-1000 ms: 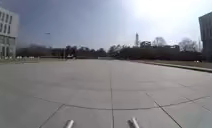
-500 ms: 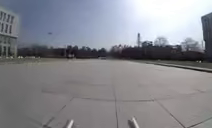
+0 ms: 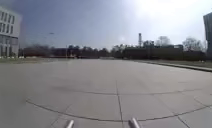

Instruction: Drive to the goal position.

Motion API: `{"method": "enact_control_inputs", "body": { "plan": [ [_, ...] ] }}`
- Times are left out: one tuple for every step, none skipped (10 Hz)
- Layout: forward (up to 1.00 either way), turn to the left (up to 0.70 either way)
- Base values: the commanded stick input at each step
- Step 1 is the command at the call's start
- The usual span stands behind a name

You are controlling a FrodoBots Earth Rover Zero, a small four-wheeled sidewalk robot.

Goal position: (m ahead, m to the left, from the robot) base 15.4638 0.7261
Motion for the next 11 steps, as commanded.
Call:
{"method": "enact_control_inputs", "body": {
  "plan": [
    [1.0,0.0],
    [1.0,0.0],
    [1.0,0.0],
    [1.0,0.0],
    [1.0,0.0],
    [1.0,0.0],
    [1.0,0.0],
    [1.0,0.0],
    [1.0,0.0],
    [1.0,0.0],
    [1.0,0.0]
  ]
}}
